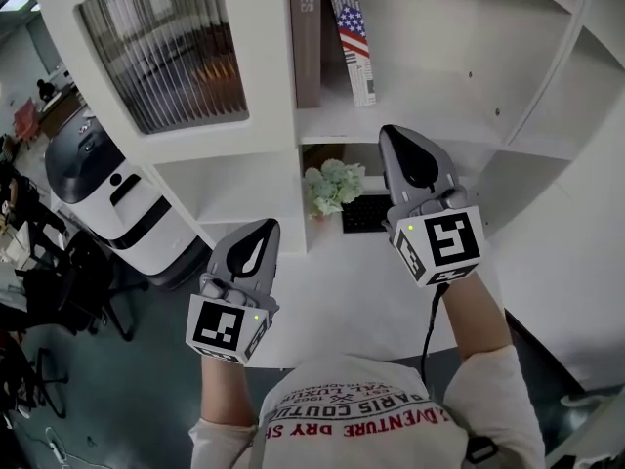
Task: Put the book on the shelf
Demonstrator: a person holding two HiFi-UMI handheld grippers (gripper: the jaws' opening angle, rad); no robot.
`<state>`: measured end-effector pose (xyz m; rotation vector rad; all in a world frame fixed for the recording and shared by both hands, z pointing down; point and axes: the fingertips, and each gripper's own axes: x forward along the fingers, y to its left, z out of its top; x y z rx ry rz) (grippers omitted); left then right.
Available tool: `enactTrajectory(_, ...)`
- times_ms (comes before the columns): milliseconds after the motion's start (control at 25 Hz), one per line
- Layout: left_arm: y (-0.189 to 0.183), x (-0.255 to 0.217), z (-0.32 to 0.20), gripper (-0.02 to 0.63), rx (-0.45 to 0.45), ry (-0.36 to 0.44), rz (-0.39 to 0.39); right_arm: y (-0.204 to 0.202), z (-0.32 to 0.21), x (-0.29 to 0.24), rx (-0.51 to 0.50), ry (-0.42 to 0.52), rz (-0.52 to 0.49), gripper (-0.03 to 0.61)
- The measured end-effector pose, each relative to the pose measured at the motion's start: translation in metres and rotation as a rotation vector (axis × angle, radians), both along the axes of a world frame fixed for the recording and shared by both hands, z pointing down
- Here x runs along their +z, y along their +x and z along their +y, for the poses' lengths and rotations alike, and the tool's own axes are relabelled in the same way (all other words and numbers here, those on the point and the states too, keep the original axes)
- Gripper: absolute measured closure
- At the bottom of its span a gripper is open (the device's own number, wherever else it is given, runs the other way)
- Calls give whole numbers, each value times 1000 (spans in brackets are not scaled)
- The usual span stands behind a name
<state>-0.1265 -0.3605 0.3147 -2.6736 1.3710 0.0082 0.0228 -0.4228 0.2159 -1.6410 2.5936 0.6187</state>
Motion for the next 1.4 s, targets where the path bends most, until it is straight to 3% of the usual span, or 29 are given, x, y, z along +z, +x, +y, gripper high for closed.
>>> enactTrajectory(560,1,16,3,609,19,-18,7,10,45,109,-74,-167,-110,578)
enactTrajectory(960,9,22,-6,609,-3,-40,11,13,47,118,-63,-143,5,578)
enactTrajectory(1400,19,35,-12,609,-9,-54,-3,19,39,141,-66,-184,-5,578)
